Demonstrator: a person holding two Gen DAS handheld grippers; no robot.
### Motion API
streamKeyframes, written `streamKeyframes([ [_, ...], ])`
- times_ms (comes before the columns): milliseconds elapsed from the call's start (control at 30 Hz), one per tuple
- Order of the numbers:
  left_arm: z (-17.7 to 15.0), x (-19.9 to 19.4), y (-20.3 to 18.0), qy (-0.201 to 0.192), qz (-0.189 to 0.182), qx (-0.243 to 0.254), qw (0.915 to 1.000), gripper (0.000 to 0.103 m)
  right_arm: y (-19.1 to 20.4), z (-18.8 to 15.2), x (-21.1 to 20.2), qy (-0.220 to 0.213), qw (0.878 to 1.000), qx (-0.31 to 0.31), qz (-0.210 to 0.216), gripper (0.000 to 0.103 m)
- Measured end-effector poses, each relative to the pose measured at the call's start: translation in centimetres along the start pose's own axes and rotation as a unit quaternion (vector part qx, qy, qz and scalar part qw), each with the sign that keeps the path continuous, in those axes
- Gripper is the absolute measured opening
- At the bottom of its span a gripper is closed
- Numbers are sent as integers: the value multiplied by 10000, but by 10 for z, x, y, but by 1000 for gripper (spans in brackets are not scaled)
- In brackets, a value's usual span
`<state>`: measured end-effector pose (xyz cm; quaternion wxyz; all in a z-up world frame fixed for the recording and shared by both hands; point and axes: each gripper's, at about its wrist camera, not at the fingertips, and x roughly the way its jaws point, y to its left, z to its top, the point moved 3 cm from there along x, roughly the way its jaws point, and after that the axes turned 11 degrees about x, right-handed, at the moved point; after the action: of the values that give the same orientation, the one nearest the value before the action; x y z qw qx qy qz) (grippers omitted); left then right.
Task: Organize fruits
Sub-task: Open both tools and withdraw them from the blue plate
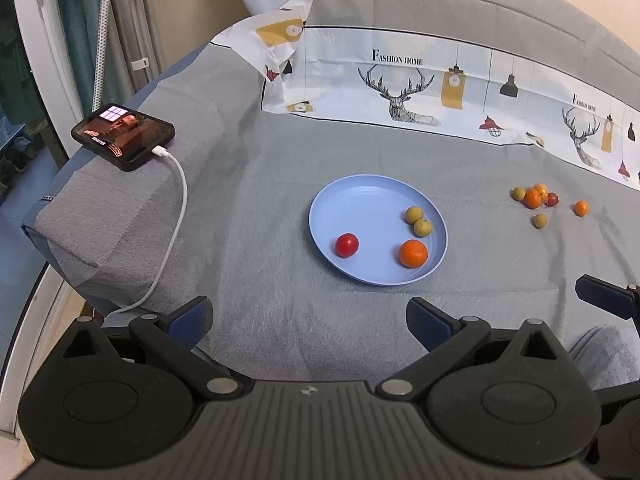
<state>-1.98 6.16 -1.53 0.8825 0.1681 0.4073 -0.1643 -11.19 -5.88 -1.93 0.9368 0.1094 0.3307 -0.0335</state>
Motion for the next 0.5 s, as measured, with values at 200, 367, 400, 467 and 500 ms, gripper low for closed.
streamKeyframes([
  [200, 4, 8, -5, 95, 16, 70, 9999, 103, -6, 0, 7, 63, 9999, 83, 19, 101],
  [367, 7, 16, -10, 190, 17, 126, 9997, 103, -13, -1, 14, 135, 9997, 205, 25, 101],
  [400, 8, 18, -11, 213, 8, 142, 9997, 103, -15, -2, 16, 151, 9996, 234, 31, 101],
  [467, 11, 22, -14, 253, 21, 186, 9995, 103, -18, -2, 18, 183, 9994, 304, 39, 101],
  [500, 12, 23, -16, 270, 26, 209, 9994, 103, -20, -3, 19, 199, 9992, 338, 40, 101],
])
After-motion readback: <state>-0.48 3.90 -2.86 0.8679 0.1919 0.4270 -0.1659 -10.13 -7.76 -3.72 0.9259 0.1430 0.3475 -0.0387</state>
